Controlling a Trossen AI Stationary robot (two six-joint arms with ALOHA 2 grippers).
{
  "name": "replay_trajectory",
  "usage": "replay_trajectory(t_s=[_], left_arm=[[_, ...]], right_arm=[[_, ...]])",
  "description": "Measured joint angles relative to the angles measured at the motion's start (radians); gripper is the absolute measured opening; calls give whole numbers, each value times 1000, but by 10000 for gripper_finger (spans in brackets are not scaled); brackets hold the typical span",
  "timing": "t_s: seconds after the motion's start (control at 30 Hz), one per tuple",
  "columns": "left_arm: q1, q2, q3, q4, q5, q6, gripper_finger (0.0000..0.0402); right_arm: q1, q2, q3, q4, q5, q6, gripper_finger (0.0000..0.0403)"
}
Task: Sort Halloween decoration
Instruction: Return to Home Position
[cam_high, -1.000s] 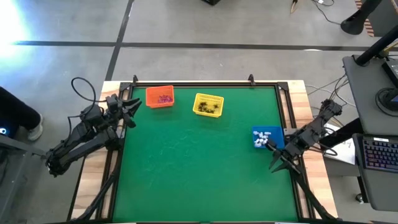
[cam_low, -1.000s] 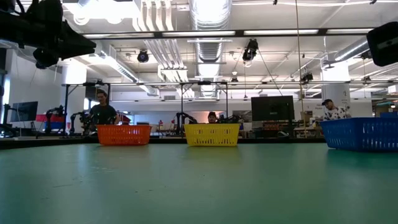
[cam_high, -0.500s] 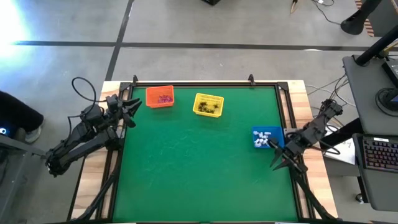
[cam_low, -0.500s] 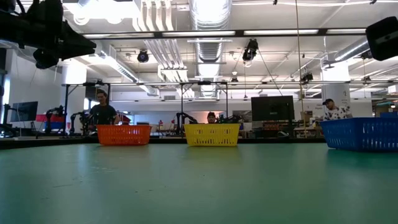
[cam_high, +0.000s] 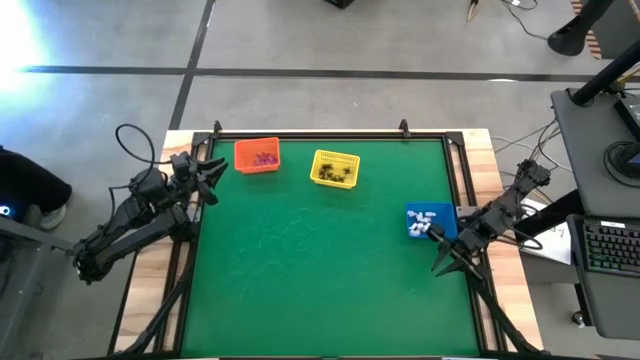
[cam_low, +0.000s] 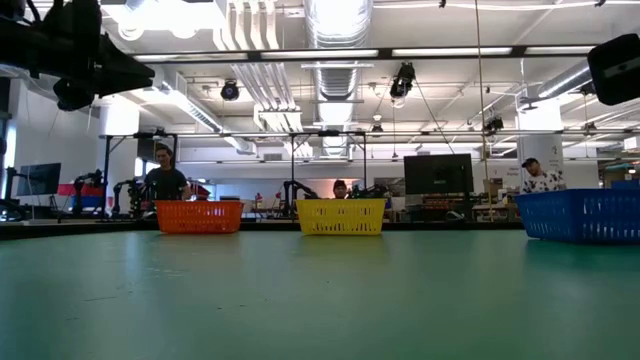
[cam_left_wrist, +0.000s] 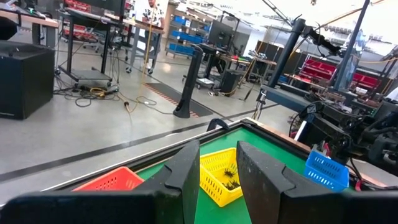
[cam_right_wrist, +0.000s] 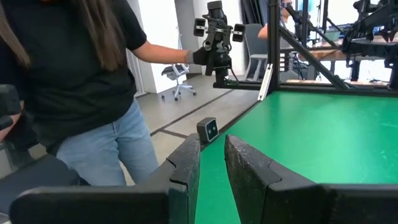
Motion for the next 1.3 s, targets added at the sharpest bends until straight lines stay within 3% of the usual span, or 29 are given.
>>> replay_trajectory(t_s=[1.3], left_arm=[[0,0,-3,-5,0,-19,88]], right_arm=[[0,3,0,-4,1,-44,68]])
